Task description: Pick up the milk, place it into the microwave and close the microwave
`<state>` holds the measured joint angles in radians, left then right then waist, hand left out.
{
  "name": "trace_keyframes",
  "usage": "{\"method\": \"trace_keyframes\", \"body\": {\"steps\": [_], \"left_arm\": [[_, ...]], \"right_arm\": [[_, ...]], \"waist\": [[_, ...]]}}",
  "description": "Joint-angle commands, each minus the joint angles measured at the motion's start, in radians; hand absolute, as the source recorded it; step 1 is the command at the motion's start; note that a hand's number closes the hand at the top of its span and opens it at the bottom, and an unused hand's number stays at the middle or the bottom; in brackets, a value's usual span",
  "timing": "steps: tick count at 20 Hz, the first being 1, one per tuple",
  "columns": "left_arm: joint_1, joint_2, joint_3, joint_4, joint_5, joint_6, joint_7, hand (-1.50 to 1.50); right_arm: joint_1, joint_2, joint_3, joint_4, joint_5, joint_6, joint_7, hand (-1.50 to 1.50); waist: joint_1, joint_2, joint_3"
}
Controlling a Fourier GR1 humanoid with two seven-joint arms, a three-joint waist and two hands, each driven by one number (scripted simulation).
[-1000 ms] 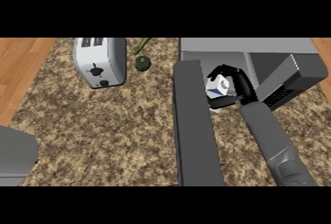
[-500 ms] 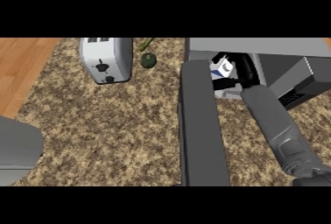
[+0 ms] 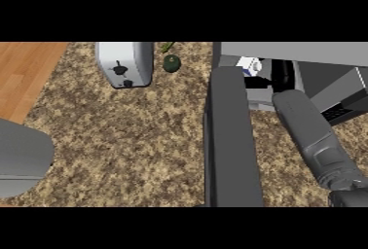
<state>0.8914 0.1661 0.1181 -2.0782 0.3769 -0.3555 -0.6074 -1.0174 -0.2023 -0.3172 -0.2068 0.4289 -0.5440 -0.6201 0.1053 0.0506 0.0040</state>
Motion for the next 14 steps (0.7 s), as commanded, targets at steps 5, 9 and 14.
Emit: {"method": "trace_keyframes", "body": {"steps": [5,9,14], "left_arm": [[-0.066,0.008,-0.007,0.037,-0.04,0.009,0.013,-1.5],[-0.099,0.033,-0.005,0.016,-0.039,0.002,0.038,-1.5],[-0.104,0.015,-0.059,0.026,-0.084,-0.007,0.035,-1.5]], "right_arm": [[-0.011,0.009,0.033,0.067,0.054,-0.07,-0.012,-1.5],[-0.023,-0.004,0.02,0.083,0.04,0.009,-0.023,-1.5],[-0.018,0.016,-0.012,0.076,0.002,0.101,-0.085,-1.5]], "waist": [[0.023,0.006,0.0],[0.018,0.006,0.002],[0.005,-0.001,0.002]]}}
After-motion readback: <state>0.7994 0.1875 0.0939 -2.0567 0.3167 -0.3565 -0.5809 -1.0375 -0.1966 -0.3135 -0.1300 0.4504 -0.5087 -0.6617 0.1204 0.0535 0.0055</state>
